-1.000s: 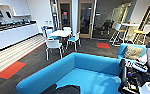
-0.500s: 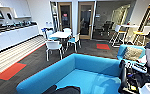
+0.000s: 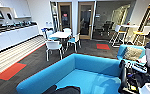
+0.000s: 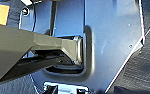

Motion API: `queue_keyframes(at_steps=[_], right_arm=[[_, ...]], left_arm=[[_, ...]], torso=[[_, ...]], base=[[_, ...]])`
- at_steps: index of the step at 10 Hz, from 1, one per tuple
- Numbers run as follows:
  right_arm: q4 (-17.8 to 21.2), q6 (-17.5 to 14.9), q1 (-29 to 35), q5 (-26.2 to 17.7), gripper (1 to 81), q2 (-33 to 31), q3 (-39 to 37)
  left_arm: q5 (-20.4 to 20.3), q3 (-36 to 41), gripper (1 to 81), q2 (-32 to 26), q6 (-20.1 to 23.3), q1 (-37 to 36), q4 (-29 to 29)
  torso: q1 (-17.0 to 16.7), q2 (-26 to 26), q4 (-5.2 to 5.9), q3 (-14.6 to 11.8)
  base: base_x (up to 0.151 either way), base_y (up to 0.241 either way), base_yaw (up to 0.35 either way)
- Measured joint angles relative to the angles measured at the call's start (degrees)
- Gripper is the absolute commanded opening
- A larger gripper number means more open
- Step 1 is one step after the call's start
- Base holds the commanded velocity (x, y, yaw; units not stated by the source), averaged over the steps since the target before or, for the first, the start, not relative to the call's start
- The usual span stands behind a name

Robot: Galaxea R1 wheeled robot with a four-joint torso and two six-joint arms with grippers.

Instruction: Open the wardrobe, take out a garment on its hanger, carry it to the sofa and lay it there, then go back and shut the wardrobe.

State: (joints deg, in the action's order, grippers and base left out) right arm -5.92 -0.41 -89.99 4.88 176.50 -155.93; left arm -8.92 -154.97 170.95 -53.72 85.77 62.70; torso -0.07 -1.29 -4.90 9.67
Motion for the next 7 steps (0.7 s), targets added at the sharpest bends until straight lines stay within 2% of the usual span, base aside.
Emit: queue_keyframes(at_steps=[7], right_arm=[[-0.02, 0.01, -0.11, -0.04, 81.1, -0.01, -0.07]], left_arm=[[0.02, -0.07, 81.1, 0.0, -0.11, 0.11, -0.02]], torso=[[0.0, -0.05, 0.0, -0.05]], base=[[-0.078, 0.0, 0.0]])
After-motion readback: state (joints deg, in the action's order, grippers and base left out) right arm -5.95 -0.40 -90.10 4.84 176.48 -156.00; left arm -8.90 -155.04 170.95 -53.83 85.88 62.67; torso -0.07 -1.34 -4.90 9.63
